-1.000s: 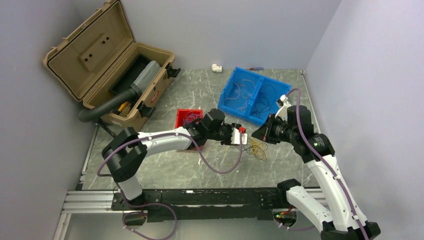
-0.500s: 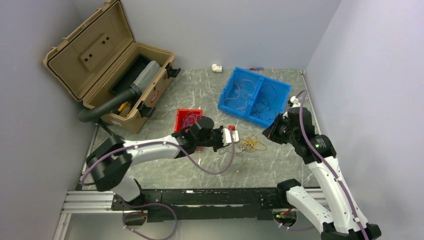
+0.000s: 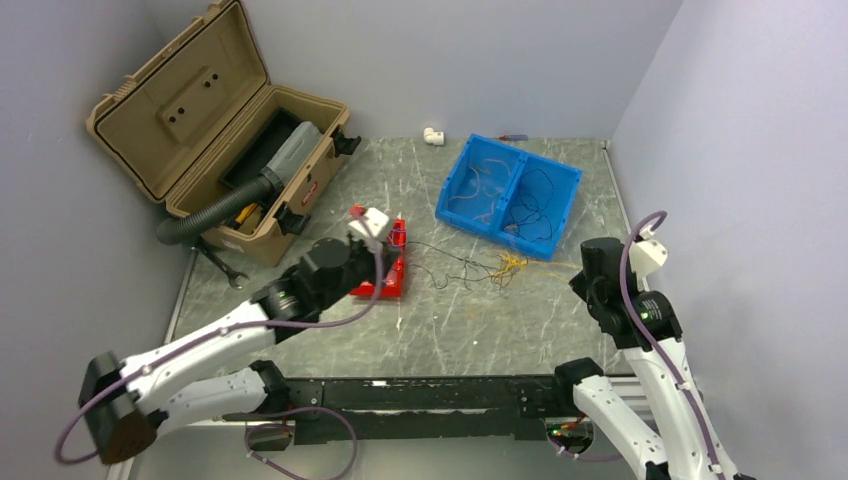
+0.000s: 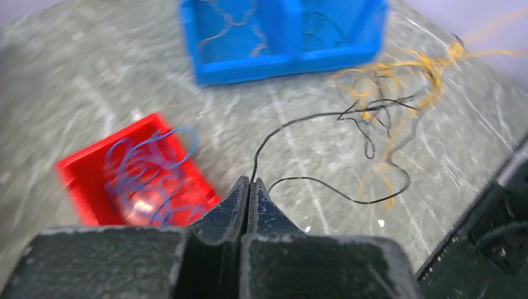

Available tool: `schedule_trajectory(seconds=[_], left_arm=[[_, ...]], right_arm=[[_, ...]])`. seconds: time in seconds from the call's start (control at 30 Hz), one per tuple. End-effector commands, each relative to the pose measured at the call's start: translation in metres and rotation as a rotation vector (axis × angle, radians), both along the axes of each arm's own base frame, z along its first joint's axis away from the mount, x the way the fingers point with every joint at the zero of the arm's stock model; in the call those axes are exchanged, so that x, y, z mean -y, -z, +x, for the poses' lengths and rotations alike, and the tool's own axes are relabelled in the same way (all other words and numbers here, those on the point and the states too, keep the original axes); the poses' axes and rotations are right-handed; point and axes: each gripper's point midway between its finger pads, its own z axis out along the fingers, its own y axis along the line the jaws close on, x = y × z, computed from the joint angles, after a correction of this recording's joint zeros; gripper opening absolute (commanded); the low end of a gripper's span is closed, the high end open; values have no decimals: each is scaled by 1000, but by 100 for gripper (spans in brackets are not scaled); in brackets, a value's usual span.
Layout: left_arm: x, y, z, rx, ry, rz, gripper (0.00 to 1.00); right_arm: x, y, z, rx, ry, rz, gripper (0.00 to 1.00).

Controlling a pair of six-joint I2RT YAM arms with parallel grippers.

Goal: Untangle the cables
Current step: Untie the cable.

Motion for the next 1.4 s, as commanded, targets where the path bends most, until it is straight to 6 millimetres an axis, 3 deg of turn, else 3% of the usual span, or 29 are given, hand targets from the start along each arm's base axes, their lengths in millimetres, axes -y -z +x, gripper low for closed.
schedule_trajectory(seconds=[0.0,0.1,0.27,0.43,0.6,0.77,0.87,0.93,1.0,1.03,1.07,1.13,1.2,1.27,1.37], left_arm=[[-90,9,9,-120,-392,-63,0],[-131,-5,2,-115,-520,-132,0],[-171,-23,-13,-95,-641,-173,0],[-164,-43,-20,-47,-543,-186,0],[-185,-69,-24,-13,-607,-150,0],[-154,-110,-37,112,-356,-185,0],[-126,-117,-45,126,-202,-191,0],[-109,-115,-47,114,-122,-171,0],[-99,-113,-47,97,-73,-150,0],[-97,-111,-47,86,-70,-142,0],[-97,-110,-47,79,-69,-135,0],[-97,-109,-48,82,-63,-136,0],[-97,-108,-49,92,-59,-145,0],[-100,-107,-50,95,-69,-148,0],[-105,-101,-49,91,-93,-142,0]], right_arm=[[37,-4,-17,48,231,-63,0],[47,-9,-24,84,304,-65,0],[61,-23,-33,159,390,-73,0],[49,-28,-18,174,276,-75,0],[39,-25,-7,111,165,-121,0],[6,-3,6,69,-28,-54,0],[-20,1,17,101,-191,-12,0],[-35,3,20,98,-278,12,7],[-44,8,20,70,-327,31,5],[-47,11,21,58,-344,41,8],[-51,13,21,49,-365,50,20],[-69,16,21,41,-465,88,68],[-85,17,20,25,-574,107,92],[-112,20,15,-7,-754,132,94],[-135,26,15,-31,-861,123,95]])
